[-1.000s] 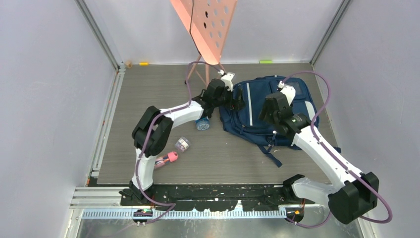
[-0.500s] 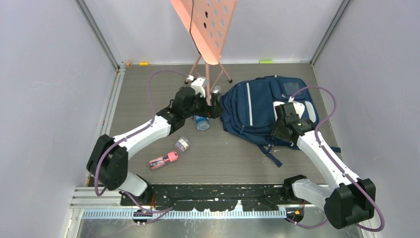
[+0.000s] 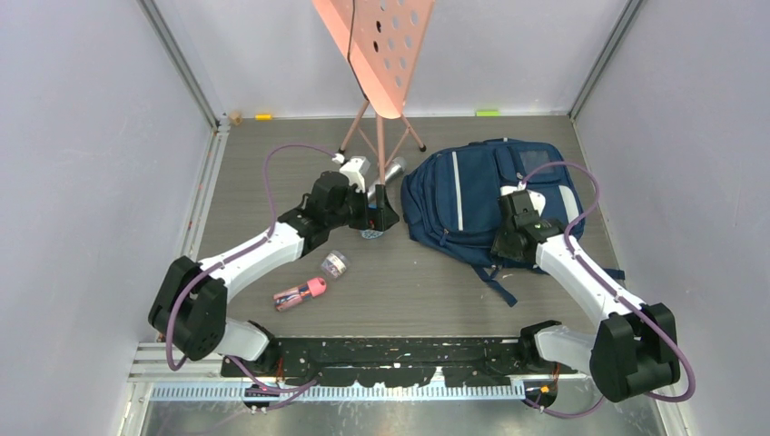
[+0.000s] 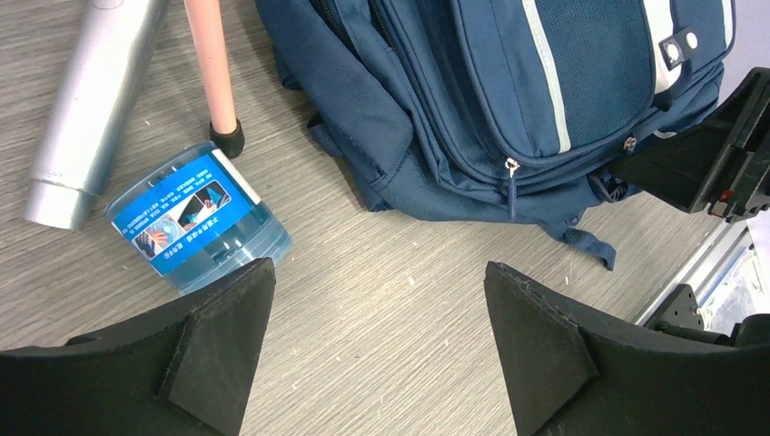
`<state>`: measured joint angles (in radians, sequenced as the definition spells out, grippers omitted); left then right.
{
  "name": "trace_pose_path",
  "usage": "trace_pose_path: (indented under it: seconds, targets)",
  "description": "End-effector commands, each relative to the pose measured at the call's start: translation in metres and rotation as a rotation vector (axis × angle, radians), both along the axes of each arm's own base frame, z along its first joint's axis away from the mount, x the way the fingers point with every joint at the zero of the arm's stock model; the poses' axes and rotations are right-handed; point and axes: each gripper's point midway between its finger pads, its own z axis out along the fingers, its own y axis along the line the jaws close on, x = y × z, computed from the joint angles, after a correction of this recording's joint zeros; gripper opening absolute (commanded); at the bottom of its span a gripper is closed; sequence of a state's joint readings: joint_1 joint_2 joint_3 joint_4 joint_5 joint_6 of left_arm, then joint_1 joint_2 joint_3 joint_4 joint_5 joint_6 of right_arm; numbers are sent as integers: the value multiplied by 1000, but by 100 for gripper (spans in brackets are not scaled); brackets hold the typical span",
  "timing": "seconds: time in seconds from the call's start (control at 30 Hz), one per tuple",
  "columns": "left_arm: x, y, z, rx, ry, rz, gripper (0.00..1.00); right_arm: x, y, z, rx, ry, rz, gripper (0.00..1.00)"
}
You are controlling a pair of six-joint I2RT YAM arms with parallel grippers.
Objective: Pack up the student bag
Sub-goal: Unzip the student bag at the center of the board.
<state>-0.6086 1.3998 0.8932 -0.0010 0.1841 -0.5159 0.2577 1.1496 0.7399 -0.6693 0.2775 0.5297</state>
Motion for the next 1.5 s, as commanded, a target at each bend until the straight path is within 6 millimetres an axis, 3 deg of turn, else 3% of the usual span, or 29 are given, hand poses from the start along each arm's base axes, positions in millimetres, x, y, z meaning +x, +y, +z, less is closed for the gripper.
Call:
trace_pose_path:
  seconds: [0.0, 0.2, 0.47, 0.67, 0.9, 0.97, 1.03, 1.2, 1.3, 1.47]
  targets:
    - [1, -11, 11, -61, -22, -30, 88, 13, -1, 1, -8, -48, 8, 33]
    - [10, -21, -3, -80, -4, -36, 87, 16, 3, 4, 6, -68, 29, 2]
    - [45, -63, -28, -129, 31, -40, 82, 11, 8, 6, 4, -58, 50, 1]
    - [75, -79, -45, -176, 59, 39, 81, 11, 15, 9, -49, -64, 76, 1]
    - [88, -90, -76, -153, 107, 47, 80, 12, 24, 8, -55, -64, 104, 1]
    - [86, -99, -79, -179, 113, 7, 70, 13, 30, 8, -49, -65, 125, 1]
    - [83, -106, -80, -199, 119, -27, 45, 13, 39, 7, -41, -62, 154, 1]
    - [71, -109, -80, -210, 124, -40, 13, 14, 67, 8, -19, -74, 212, 1]
    - [62, -112, -79, -227, 133, -48, 0, 19, 84, 6, -11, -86, 240, 1]
    - [40, -118, -76, -245, 145, -74, 0, 27, 116, 7, 29, -115, 289, 1]
